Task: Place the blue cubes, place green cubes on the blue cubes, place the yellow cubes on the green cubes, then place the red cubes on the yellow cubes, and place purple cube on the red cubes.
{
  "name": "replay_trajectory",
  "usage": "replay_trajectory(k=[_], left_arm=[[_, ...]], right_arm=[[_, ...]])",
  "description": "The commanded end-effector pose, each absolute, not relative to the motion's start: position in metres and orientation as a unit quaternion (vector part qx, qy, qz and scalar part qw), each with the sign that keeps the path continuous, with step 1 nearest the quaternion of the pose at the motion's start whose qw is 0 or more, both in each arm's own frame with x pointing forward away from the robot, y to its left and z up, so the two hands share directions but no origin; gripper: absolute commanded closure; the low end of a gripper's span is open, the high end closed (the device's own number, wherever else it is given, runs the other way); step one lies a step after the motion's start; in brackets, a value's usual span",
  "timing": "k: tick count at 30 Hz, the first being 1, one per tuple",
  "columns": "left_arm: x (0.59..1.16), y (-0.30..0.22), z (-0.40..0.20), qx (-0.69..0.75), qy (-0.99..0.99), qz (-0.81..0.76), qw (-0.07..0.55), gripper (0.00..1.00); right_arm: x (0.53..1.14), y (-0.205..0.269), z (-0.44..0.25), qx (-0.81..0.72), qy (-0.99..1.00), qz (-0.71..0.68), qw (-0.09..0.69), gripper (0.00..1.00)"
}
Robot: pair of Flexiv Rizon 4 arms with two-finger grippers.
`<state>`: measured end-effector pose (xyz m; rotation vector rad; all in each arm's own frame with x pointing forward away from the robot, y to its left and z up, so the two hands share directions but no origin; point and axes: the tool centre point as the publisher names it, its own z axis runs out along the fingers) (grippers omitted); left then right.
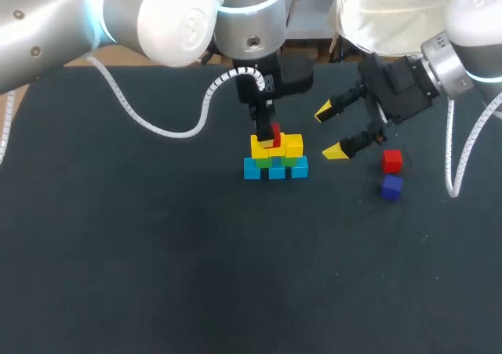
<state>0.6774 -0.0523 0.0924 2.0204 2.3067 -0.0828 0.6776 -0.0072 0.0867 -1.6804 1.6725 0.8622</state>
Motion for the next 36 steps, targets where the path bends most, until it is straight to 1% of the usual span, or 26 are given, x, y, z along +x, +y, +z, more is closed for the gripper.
replay_trajectory(k=[1,36], left_arm=[[0.6812,-0.0536,0.0922,0.659,0.751,-0.027,0.036,1.0],[0.6858,-0.0541,0.0883,0.656,0.753,-0.018,0.037,1.0]], right_arm=[[0.677,-0.0076,0.0867,-0.634,0.631,0.326,0.305,0.0],[0.677,-0.0076,0.0867,-0.634,0.631,0.326,0.305,0.0]])
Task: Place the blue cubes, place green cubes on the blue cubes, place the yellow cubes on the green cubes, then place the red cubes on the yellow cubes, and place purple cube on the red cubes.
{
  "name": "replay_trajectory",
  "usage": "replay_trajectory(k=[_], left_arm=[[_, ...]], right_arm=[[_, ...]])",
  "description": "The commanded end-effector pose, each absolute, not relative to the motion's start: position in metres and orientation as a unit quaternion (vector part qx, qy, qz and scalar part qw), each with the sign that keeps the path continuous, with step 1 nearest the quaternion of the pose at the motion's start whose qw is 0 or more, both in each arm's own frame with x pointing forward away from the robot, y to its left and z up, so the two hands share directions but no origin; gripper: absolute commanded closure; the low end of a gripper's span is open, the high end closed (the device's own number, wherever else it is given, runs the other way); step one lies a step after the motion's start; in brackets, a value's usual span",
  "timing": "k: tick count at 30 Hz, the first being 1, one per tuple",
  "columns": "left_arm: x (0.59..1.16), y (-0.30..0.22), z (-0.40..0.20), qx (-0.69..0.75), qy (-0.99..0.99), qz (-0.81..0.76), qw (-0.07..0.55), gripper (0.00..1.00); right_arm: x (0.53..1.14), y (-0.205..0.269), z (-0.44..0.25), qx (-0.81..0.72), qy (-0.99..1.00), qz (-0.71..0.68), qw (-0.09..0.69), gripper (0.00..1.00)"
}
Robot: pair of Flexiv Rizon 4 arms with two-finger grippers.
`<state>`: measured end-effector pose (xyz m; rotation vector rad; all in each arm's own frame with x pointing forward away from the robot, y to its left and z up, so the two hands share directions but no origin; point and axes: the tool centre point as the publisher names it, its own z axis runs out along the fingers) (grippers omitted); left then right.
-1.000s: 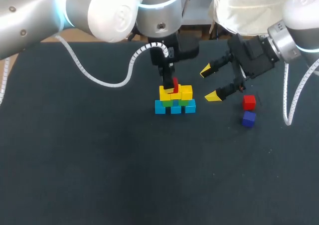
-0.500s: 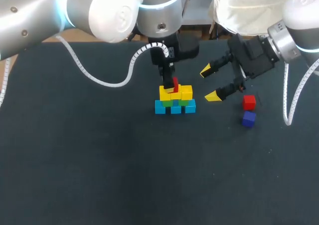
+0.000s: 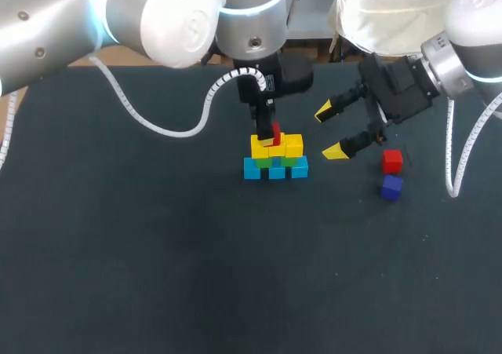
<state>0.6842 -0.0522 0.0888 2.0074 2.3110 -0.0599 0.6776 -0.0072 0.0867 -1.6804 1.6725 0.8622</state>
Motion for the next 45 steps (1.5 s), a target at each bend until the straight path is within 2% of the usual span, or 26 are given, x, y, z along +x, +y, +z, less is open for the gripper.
replay_trajectory(k=[1,45], left_arm=[[0.6857,-0.0541,0.0882,0.656,0.753,-0.017,0.037,1.0],[0.6932,-0.0551,0.0858,0.653,0.756,-0.009,0.032,1.0]], right_arm=[[0.677,-0.0076,0.0867,-0.634,0.631,0.326,0.305,0.0],[0.677,-0.0076,0.0867,-0.634,0.631,0.326,0.305,0.0]])
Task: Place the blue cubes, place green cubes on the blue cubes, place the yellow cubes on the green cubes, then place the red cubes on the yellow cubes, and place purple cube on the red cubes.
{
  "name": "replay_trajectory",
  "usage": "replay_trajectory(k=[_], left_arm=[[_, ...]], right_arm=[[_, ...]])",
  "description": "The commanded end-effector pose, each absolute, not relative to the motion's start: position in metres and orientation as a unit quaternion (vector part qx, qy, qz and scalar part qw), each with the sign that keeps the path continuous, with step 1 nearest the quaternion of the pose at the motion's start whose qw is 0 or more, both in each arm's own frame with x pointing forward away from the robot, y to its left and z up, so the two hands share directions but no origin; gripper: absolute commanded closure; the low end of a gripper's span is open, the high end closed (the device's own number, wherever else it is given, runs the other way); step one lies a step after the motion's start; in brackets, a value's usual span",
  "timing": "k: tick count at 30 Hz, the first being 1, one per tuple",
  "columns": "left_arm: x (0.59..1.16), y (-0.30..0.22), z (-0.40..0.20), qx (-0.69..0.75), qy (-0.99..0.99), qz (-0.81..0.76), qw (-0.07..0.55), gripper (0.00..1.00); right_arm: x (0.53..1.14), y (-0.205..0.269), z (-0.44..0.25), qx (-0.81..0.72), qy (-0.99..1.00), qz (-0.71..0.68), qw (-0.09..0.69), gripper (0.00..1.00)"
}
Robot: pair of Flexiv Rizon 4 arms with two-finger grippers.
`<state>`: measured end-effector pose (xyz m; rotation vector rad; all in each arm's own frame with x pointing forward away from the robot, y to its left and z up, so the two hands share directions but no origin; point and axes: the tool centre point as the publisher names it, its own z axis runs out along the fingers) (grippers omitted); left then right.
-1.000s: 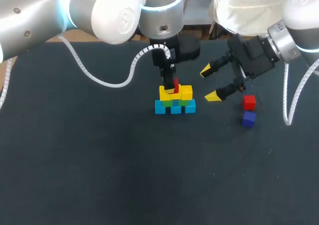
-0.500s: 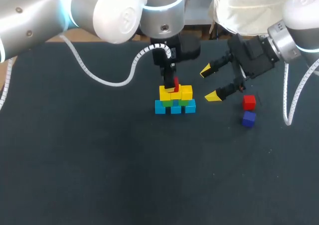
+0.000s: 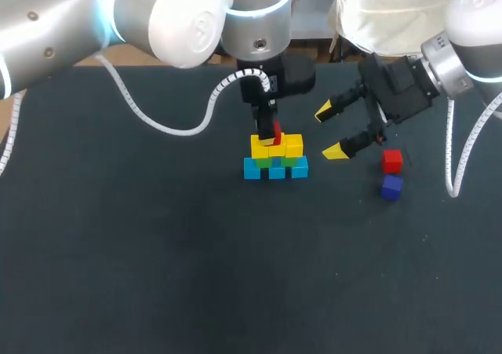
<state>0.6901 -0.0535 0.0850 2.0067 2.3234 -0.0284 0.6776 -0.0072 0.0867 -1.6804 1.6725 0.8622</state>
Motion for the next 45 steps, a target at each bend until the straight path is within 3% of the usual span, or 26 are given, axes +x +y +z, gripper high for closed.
replay_trajectory(k=[1,13,15,16,18,22,24,27,30,45], left_arm=[[0.694,-0.055,0.086,0.653,0.756,-0.008,0.032,1.0],[0.695,-0.053,0.084,0.649,0.76,-0.009,0.029,1.0],[0.695,-0.053,0.083,0.648,0.761,-0.01,0.029,0.95],[0.695,-0.053,0.083,0.647,0.762,-0.011,0.027,0.9],[0.694,-0.052,0.081,0.643,0.765,-0.013,0.023,0.72],[0.696,-0.051,0.08,0.639,0.769,-0.016,0.021,0.18],[0.696,-0.051,0.08,0.637,0.77,-0.016,0.021,0.02],[0.697,-0.051,0.081,0.635,0.772,-0.017,0.023,0.05],[0.697,-0.051,0.083,0.633,0.774,-0.019,0.024,0.0],[0.689,-0.043,0.137,0.664,0.736,-0.106,0.081,0.0]], right_arm=[[0.677,-0.008,0.087,-0.634,0.631,0.326,0.305,0.0],[0.677,-0.008,0.087,-0.634,0.631,0.326,0.305,0.0],[0.677,-0.008,0.087,-0.634,0.631,0.326,0.305,0.0],[0.677,-0.008,0.087,-0.634,0.631,0.326,0.305,0.0],[0.677,-0.008,0.087,-0.634,0.631,0.326,0.305,0.0],[0.677,-0.008,0.087,-0.634,0.631,0.326,0.305,0.0],[0.677,-0.008,0.087,-0.634,0.631,0.326,0.305,0.0],[0.677,-0.008,0.087,-0.634,0.631,0.326,0.305,0.0],[0.677,-0.008,0.087,-0.634,0.631,0.326,0.305,0.0],[0.677,-0.008,0.087,-0.634,0.631,0.326,0.305,0.0]])
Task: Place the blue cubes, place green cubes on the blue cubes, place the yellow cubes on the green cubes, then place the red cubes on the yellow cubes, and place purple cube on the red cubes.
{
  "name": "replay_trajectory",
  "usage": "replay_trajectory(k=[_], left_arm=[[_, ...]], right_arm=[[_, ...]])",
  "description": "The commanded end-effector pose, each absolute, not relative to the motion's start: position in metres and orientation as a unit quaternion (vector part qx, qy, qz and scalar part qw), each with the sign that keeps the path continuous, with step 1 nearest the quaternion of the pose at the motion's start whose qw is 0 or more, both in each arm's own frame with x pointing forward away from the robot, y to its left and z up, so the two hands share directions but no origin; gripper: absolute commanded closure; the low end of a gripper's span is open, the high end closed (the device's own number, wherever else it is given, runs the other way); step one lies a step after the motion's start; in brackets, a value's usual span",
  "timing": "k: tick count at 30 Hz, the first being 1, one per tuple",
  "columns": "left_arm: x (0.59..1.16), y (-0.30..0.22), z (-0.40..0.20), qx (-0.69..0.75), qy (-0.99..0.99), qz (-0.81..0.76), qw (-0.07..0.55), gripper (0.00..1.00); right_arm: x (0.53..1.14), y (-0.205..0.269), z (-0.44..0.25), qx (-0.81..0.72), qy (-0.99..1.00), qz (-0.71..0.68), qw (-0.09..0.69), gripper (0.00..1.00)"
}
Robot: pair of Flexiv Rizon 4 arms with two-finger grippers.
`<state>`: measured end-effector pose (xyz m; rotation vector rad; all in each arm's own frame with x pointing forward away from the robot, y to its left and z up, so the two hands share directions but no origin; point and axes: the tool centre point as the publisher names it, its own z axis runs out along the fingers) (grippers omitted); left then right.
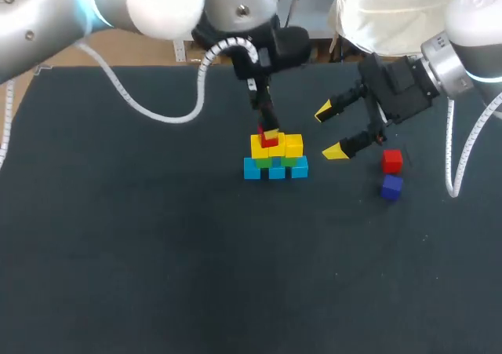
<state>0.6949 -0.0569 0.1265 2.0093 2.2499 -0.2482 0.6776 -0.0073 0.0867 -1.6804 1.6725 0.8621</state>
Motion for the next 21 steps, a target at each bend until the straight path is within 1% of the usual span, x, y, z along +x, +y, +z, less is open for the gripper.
replay_trajectory(k=[1,9,21], left_arm=[[0.689,-0.041,0.14,0.663,0.735,-0.114,0.083,0.0],[0.69,-0.03,0.151,0.652,0.727,-0.192,0.099,0.0],[0.689,-0.007,0.149,0.625,0.74,-0.223,0.107,0.0]], right_arm=[[0.677,-0.008,0.087,-0.634,0.631,0.326,0.305,0.0],[0.677,-0.008,0.087,-0.634,0.631,0.326,0.305,0.0],[0.677,-0.008,0.087,-0.634,0.631,0.326,0.305,0.0]])
